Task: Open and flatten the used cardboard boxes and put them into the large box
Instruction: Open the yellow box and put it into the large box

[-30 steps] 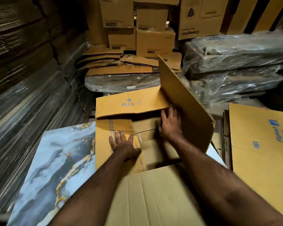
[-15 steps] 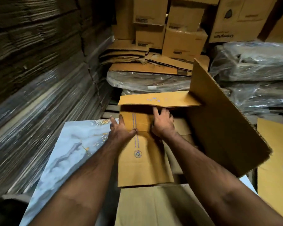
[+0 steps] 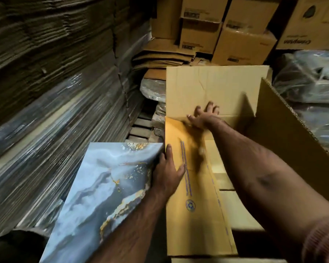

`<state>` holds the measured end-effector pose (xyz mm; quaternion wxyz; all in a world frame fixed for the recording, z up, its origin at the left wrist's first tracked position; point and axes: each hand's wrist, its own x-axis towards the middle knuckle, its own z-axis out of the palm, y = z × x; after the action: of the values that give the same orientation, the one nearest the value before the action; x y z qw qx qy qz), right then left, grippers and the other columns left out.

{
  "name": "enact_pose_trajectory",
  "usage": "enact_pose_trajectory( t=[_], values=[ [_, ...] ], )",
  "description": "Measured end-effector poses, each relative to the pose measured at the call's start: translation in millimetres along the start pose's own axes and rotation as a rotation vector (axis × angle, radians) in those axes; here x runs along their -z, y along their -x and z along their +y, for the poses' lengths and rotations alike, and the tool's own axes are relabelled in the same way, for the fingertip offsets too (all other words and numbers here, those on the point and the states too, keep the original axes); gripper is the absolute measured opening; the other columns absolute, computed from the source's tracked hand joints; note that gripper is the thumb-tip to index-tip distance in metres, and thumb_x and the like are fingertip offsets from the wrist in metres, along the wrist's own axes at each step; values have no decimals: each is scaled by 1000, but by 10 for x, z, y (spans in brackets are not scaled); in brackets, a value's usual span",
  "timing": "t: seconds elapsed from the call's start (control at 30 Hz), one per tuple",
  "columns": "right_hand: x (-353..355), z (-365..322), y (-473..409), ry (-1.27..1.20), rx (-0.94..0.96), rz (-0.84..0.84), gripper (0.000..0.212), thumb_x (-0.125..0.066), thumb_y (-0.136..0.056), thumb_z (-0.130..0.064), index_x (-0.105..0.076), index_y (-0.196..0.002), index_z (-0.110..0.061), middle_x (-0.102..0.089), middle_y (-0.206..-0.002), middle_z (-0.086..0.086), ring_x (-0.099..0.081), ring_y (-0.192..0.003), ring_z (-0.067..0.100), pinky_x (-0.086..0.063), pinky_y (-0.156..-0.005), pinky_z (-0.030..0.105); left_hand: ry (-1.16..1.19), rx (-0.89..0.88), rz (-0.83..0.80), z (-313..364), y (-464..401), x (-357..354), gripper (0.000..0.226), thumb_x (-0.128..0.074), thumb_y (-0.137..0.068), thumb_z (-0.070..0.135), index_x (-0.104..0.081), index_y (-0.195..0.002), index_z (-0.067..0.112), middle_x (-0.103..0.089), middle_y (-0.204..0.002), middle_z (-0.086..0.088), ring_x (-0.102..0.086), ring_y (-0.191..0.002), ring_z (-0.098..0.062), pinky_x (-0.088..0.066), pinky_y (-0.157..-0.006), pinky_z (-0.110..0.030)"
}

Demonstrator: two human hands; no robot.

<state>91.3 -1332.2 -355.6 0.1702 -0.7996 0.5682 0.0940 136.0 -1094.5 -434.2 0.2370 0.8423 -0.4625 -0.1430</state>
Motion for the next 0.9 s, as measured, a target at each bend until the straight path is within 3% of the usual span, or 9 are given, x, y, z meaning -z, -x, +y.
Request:
enact_pose_trajectory(
  t=[0.2,0.3,0.4,0.47,0.57,0.67,0.77,0.83,0.9],
  values=[
    [-214,176,16,-19,71,27,78,-36,-92,-71,-8,-156,-37,18,-165,2,4,-151,37,-17,-114,64,-1,60,5,61,-19,13,79,-51,-94,45,-10,-158,24,-38,-147,-13,-53,-119,-35,-46,-89,-41],
    [-520,348,329,-285,20,101,72,-36,-96,-64,-19,-156,-28,-7,-165,9,-14,-150,36,-22,-118,52,5,71,31,56,-40,-3,75,-51,-95,44,-15,-158,24,-44,-142,-15,-56,-115,-36,-47,-87,-42],
    [-1224,692,710,-614,-177,-40,85,-29,-92,-75,-27,-155,-18,-31,-158,16,-35,-142,37,-31,-116,45,20,73,42,54,-76,-23,72,-50,-96,43,-18,-157,22,-45,-142,-15,-55,-117,-37,-47,-87,-42],
    [-1567,871,977,-794,-229,-185,102,-18,-77,-93,-47,-142,-20,-50,-146,10,-51,-129,31,-36,-112,41,37,56,54,55,-75,-36,69,-50,-96,40,-23,-156,19,-41,-145,-16,-52,-121,-37,-47,-92,-43],
    [-1458,995,1268,-1150,-246,-277,77,-15,-95,-74,-64,-113,-18,-72,-103,6,-68,-93,21,-48,-87,30,54,37,84,61,-50,-19,63,-51,-97,37,-32,-152,11,-34,-151,-20,-43,-129,-38,-40,-102,-44],
    [-1036,1132,1466,-1440,-128,-372,87,-11,-94,-74,-67,-113,-10,-75,-89,13,-72,-75,24,-57,-72,31,16,3,149,118,39,105,55,-47,-99,39,-42,-145,9,-36,-150,-20,-40,-131,-36,-38,-103,-42],
    [-673,1154,1631,-1703,33,-408,97,-9,-90,-79,-77,-106,-11,-75,-98,15,-74,-81,27,-61,-67,35,87,41,160,239,59,335,52,-41,-100,49,-57,-131,11,-48,-139,-17,-46,-124,-35,-43,-99,-42],
    [-483,1007,1725,-1796,162,-460,99,-8,-87,-81,-75,-114,-14,-72,-114,15,-70,-102,29,-60,-82,41,217,92,107,423,24,572,58,-32,-100,57,-63,-122,13,-56,-126,-16,-53,-117,-34,-46,-95,-41],
    [-338,731,1848,-1733,259,-485,100,-4,-84,-84,-62,-134,-20,-61,-136,11,-51,-130,29,-46,-102,45,333,82,21,634,-58,854,70,-25,-96,68,-65,-120,16,-63,-121,-16,-58,-113,-34,-47,-97,-42]
  ],
)
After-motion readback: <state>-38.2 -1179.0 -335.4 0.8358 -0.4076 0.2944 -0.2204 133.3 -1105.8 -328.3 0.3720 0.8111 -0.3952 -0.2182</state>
